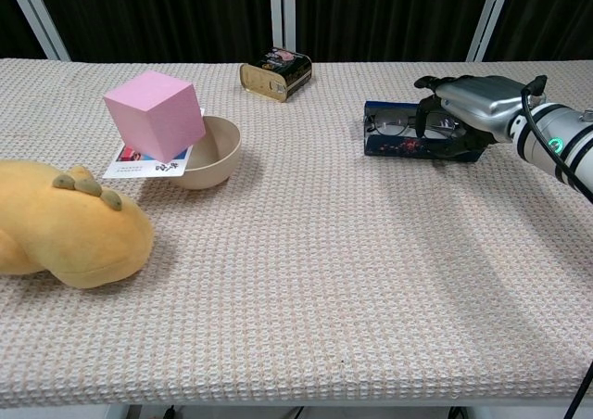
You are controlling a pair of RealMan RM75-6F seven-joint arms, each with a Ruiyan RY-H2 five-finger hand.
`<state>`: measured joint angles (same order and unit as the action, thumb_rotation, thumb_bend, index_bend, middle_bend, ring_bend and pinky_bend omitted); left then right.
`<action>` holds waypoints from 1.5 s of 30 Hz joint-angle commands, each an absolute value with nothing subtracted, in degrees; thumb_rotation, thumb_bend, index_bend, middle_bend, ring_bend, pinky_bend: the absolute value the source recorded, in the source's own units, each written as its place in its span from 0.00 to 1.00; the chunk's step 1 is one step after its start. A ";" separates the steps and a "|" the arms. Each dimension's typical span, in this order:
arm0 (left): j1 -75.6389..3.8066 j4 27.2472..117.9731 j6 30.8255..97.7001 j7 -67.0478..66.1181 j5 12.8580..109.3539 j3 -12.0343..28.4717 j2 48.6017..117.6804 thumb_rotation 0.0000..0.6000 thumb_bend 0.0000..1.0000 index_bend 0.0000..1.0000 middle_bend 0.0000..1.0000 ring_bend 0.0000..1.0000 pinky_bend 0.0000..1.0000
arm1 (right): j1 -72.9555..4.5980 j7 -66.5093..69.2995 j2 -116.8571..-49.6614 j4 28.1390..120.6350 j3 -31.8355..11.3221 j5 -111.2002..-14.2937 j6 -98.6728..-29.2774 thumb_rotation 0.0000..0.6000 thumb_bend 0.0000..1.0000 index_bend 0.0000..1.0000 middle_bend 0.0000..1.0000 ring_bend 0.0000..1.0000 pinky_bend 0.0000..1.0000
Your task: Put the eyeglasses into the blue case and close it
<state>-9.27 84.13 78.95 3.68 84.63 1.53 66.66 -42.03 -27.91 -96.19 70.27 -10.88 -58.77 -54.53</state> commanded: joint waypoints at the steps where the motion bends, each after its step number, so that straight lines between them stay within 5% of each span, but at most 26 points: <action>1: -9.31 84.00 78.84 3.79 84.55 1.58 66.72 0.32 0.00 0.07 0.00 0.00 0.11 | -42.42 -28.08 -96.46 69.73 -10.94 -58.46 -53.79 1.00 0.90 0.42 0.00 0.00 0.00; 5: -9.55 83.70 78.41 3.96 84.51 1.60 66.85 0.32 0.00 0.07 0.00 0.00 0.11 | -42.62 -28.94 -97.00 68.68 -10.76 -57.94 -53.51 1.00 0.79 0.45 0.01 0.00 0.00; 10: -9.58 83.34 78.24 4.16 84.56 1.49 67.09 0.36 0.00 0.07 0.00 0.00 0.11 | -42.69 -28.55 -97.44 67.95 -10.75 -57.65 -52.99 1.00 0.78 0.49 0.02 0.00 0.00; 28: -9.79 83.64 78.04 3.98 84.62 1.52 67.26 0.37 0.00 0.07 0.00 0.00 0.11 | -42.95 -29.79 -96.04 69.94 -11.01 -54.55 -51.45 1.00 0.97 0.58 0.03 0.00 0.00; 45: -9.58 84.00 78.98 4.02 85.53 1.26 67.12 0.37 0.00 0.07 0.00 0.00 0.11 | -37.52 -26.14 -91.38 78.12 -7.39 -61.62 -59.45 1.00 0.97 0.70 0.07 0.00 0.00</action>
<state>-9.58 84.00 78.98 4.01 85.53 1.26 67.12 -38.99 -26.29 -92.48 76.33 -8.69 -60.06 -57.61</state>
